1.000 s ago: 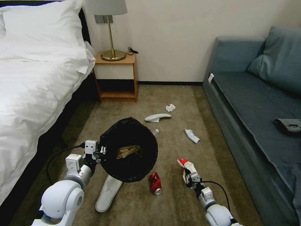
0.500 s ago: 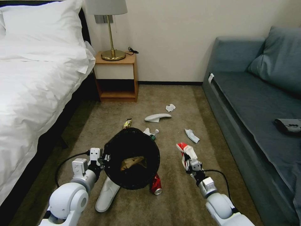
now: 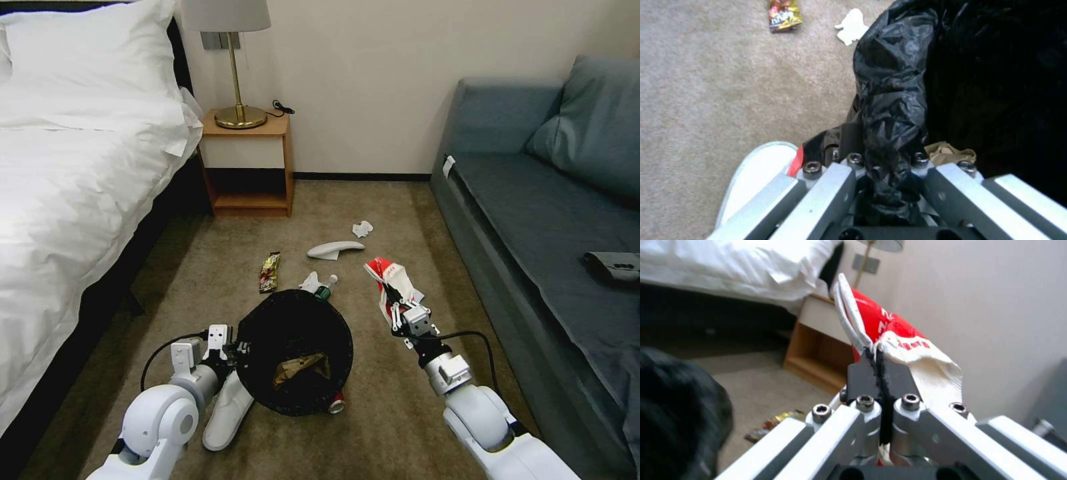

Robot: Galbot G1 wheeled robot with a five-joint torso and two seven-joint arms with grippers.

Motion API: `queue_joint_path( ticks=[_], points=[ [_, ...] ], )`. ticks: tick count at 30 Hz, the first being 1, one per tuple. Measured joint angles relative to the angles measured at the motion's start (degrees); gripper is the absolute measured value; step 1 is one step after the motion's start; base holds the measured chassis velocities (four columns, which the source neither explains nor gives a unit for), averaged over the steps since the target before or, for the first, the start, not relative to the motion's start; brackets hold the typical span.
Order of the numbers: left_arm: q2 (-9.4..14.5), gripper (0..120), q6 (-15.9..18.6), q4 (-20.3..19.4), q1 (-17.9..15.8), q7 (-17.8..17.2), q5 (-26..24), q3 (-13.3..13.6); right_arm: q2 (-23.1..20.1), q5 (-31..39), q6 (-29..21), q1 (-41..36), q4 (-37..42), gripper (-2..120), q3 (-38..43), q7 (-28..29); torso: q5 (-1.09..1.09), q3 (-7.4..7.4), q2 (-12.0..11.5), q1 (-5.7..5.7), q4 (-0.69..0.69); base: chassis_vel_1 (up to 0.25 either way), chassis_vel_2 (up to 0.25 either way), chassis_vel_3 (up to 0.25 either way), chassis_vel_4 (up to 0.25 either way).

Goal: Pick up the trash bin, then pick up the garbage on the floor and place it into the trash bin.

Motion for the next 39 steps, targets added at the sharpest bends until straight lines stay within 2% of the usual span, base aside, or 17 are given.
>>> queue_joint_path(
  ticks=[13, 19, 22, 24, 39],
  points=[
    [0.4, 2, 0.9, 2.1, -3.1, 0.0, -0.1, 3.5, -0.9, -3.0, -0.2, -0.9, 5.7, 0, -4.1, -2.8, 0.00, 0.00, 0.0, 0.00, 0.00, 0.000, 0.000, 0.000, 0.000],
    [1.0, 2, 0.9, 4.2, -5.1, 0.8, -0.3, 6.2, -1.1, -4.4, -0.9, -1.1, 7.4, 0, -6.5, -3.7, 0.00, 0.00, 0.0, 0.00, 0.01, 0.000, 0.000, 0.000, 0.000],
    [0.7, 2, 0.9, 4.8, -5.9, 0.8, -0.3, 7.1, -0.6, -5.2, -0.9, -1.2, 7.3, 0, -7.8, -3.8, 0.00, 0.00, 0.0, 0.00, 0.00, 0.000, 0.000, 0.000, 0.000],
    [0.3, 2, 0.8, 5.7, -6.8, 0.8, -0.2, 8.7, 0.2, -6.5, -1.0, -1.2, 6.4, 0, -10.4, -4.1, 0.00, 0.00, 0.0, 0.00, 0.00, 0.000, 0.000, 0.000, 0.000],
    [-0.3, 2, 0.6, 5.2, -6.2, 0.9, 0.2, 9.6, 3.5, -7.8, -0.5, -0.9, 2.1, 0, -12.8, -4.2, -0.01, 0.00, 0.0, 0.00, 0.00, 0.000, 0.000, 0.000, 0.000]
  ],
)
